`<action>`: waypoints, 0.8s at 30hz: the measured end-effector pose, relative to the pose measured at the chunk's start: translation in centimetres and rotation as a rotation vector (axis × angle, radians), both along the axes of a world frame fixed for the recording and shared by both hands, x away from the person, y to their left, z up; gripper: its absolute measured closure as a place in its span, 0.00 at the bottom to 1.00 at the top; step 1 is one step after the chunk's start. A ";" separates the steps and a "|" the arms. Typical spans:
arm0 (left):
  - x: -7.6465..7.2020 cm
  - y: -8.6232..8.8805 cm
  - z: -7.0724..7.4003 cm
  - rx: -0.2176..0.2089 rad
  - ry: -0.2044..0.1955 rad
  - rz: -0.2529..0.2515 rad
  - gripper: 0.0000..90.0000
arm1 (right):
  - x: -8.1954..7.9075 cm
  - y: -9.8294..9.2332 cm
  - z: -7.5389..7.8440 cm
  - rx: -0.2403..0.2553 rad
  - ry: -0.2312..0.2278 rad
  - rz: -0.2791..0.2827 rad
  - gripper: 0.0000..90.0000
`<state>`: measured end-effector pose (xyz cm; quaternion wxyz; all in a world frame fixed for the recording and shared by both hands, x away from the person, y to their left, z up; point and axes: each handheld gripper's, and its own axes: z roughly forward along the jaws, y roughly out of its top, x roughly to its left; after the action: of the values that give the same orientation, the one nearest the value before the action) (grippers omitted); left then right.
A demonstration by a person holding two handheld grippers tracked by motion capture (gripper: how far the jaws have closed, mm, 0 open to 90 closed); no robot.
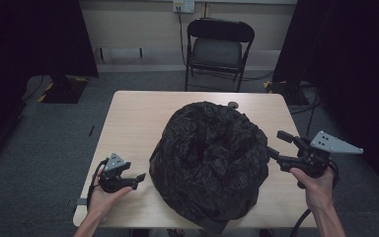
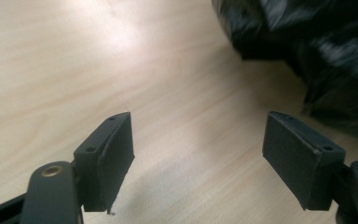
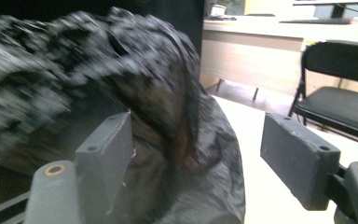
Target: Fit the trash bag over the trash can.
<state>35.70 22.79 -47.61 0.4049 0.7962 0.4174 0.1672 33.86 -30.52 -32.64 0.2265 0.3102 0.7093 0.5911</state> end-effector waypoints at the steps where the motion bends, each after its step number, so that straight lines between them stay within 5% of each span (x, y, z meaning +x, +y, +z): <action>1: 0.1 -0.1 -0.1 0.004 0.003 -0.002 0.26 | -0.1 0.1 0.4 -0.001 -0.009 0.016 0.36; 6: 0.1 0.3 -0.6 0.033 0.012 0.023 0.24 | -0.5 0.2 2.0 -0.005 -0.034 0.059 0.55; 13: 0.2 0.3 -1.6 0.073 0.049 0.026 0.23 | -0.5 -0.1 4.3 0.007 -0.071 0.098 0.64; 18: 0.1 0.1 -2.1 0.106 0.058 0.032 0.23 | -0.5 1.5 6.5 -0.009 -0.103 0.155 0.67; 24: 0.1 -0.1 -2.3 0.108 0.046 0.043 0.20 | 0.2 4.6 7.9 -0.052 -0.083 0.218 0.60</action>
<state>35.78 22.73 -49.88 0.3479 0.8113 0.4341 0.1800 34.10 -25.97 -24.71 0.1981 0.2003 0.7439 0.6059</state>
